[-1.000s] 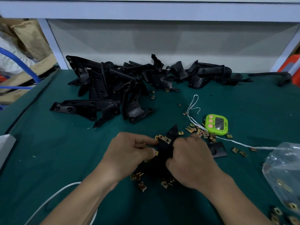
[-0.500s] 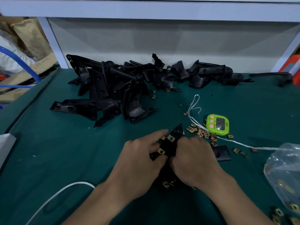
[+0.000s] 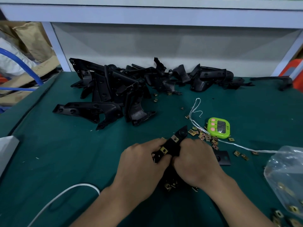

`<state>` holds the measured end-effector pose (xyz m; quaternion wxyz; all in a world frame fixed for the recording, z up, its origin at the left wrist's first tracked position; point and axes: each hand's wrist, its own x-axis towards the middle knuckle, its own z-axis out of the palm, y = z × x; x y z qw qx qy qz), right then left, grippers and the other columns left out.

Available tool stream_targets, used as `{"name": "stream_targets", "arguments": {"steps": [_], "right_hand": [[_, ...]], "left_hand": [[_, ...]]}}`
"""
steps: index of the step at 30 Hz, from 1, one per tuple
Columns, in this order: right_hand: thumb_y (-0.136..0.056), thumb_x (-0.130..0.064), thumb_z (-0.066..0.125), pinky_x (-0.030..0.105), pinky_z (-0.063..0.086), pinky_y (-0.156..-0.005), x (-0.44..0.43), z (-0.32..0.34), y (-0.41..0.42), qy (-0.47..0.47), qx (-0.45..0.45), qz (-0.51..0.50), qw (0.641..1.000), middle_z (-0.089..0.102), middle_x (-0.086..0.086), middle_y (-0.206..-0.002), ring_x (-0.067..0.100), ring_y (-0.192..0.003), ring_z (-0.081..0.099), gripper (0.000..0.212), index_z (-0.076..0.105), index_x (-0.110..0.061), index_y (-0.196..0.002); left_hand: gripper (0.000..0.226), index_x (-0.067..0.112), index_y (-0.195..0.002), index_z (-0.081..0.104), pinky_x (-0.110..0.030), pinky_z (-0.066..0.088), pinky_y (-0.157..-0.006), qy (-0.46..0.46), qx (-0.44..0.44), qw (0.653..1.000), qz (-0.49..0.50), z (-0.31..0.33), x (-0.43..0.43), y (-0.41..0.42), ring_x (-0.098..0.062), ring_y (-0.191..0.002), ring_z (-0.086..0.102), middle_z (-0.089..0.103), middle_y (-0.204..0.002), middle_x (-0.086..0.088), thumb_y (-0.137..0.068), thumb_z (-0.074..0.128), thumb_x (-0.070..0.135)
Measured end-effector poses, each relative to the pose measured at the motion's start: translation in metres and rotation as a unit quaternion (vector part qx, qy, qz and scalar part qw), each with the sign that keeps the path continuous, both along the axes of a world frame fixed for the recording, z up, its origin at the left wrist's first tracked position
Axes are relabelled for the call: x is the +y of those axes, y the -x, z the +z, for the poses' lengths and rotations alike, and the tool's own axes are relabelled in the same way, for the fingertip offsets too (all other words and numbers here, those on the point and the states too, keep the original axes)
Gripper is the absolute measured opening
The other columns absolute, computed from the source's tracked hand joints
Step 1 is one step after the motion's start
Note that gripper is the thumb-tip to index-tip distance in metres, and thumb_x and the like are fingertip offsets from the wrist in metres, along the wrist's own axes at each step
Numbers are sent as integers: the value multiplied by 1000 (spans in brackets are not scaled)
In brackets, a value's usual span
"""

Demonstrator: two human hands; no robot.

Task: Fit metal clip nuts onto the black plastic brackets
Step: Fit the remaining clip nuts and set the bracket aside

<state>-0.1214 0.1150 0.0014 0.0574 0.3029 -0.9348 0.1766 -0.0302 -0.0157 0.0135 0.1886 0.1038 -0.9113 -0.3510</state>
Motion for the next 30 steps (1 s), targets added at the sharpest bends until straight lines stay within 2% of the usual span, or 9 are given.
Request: {"name": "stream_targets", "arguments": {"steps": [5,9,12,14,17,21,25,27,30], "right_hand": [[-85,-38,57,30,23,-70,0,1,-1,-1,-5,-4,1000,58,-5,-80,32,-87,59,38,32,-22,-62],[-88,-38,56,31,22,-69,-1,4,-3,1,-5,-6,1000,60,-4,-79,32,-84,59,38,33,-22,-61],[-77,-31,71,28,24,-63,-5,10,-9,-24,60,32,997,54,-7,-63,29,-64,61,56,20,-24,-56],[-66,-24,79,27,23,-57,-6,13,-13,-23,97,35,994,49,-7,-53,28,-50,58,68,11,-26,-57],[-89,-30,59,33,22,-62,-4,5,-13,-10,17,26,999,60,-1,-72,33,-73,61,42,30,-22,-59],[-94,-33,50,32,28,-61,-8,3,-15,25,-11,44,999,59,-2,-73,28,-71,57,28,42,-25,-68],[-87,-27,53,34,41,-64,2,20,-10,6,-19,26,999,67,0,-87,28,-84,62,10,58,-26,-95],[-84,-30,55,35,45,-64,16,34,-4,-23,-27,4,999,67,-6,-85,23,-81,62,24,57,-33,-108],[-83,-35,63,33,51,-66,50,62,4,-21,-98,-58,993,64,-15,-83,12,-75,59,22,62,-42,-104]], "left_hand": [[23,34,-94,71,-36,53,-71,42,-15,999,13,-5,-4,0,-15,-67,62,71,-72,12,-84,61,51],[15,35,-98,71,-33,52,-75,29,6,1000,0,-8,-7,1,-15,-69,61,71,-75,13,-86,64,41],[49,43,-127,63,-11,46,-79,58,43,997,-6,-9,-4,1,-10,-80,57,72,-85,15,-81,69,25],[62,36,-131,65,-3,39,-81,84,70,994,-19,-11,-5,3,-9,-83,55,73,-87,15,-76,77,11],[59,35,-123,73,-13,47,-75,72,104,992,-16,-16,-9,6,-9,-80,58,77,-92,15,-74,79,3],[64,52,-127,59,-12,50,-80,30,113,993,-1,-11,-13,8,-4,-92,63,55,-126,35,-76,66,14],[65,67,-113,53,-29,57,-85,-4,76,997,12,-4,-14,14,1,-89,67,61,-108,42,-80,71,14],[63,69,-105,54,-24,56,-84,-48,78,995,32,-3,-15,18,8,-91,64,61,-96,48,-81,76,15],[59,68,-96,60,-1,45,-70,-98,84,992,1,6,-10,26,23,-89,58,61,-88,51,-81,80,15]]}}
